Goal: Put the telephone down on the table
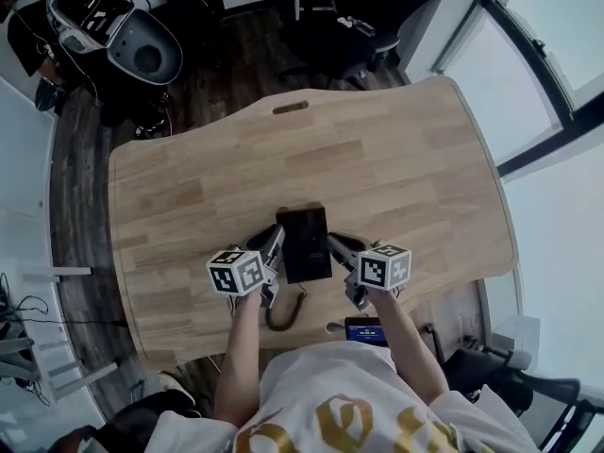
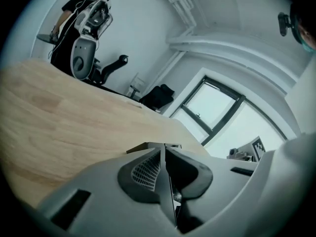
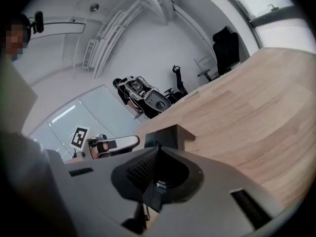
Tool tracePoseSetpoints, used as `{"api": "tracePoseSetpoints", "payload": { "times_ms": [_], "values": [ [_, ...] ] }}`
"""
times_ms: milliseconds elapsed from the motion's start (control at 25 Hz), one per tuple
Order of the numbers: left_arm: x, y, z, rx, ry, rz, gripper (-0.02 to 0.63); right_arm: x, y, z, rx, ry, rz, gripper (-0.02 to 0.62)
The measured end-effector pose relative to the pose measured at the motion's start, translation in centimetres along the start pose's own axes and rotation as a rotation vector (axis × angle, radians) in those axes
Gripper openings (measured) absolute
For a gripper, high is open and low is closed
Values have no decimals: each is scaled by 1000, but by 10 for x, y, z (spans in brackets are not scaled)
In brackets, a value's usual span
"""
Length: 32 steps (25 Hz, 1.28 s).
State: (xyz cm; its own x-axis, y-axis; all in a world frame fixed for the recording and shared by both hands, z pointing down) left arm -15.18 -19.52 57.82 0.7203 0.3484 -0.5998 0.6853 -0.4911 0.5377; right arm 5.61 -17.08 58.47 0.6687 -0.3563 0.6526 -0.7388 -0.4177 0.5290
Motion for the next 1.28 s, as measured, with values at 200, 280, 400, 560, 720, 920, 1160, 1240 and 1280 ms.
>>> {"api": "tracePoseSetpoints", "payload": {
  "times_ms": [200, 280, 400, 560, 720, 920, 1160, 1240, 1280],
  "values": [
    [16, -13, 0, 9, 61, 7, 17, -19, -9, 2, 38, -68, -25, 17],
    [22, -18, 2, 25, 75, 7, 15, -27, -13, 5, 48, -101, -31, 15],
    [31, -28, 5, 57, 101, 18, 14, -38, -18, 7, 53, -158, -50, 15],
    [46, -42, 9, 100, 136, -5, 9, -49, -27, 7, 84, -195, -65, 14],
    [58, -58, 11, 141, 171, -6, 9, -63, -40, 8, 153, -223, -72, 14],
    [68, -78, 14, 218, 209, 13, 9, -84, -60, 14, 256, -272, -118, 14],
    [79, -93, 15, 277, 277, 57, 9, -94, -75, 17, 321, -321, -181, 14],
    [82, -98, 15, 320, 306, 80, 9, -97, -81, 18, 356, -342, -196, 12],
    [83, -100, 15, 338, 315, 87, 9, -98, -83, 18, 365, -351, -203, 12]
  ]
}}
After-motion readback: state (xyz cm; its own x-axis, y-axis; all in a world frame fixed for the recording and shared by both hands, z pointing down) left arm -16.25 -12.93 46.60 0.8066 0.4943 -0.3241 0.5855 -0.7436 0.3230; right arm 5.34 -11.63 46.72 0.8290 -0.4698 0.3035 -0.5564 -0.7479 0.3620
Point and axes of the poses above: the fingertips, and each gripper's own axes: y forward along the fingers, x to its right, z out of its top, the point moved 7 cm from there along -y, backward along the fingers, and after that the axes turned 8 degrees about -x, right-handed, at the moved point
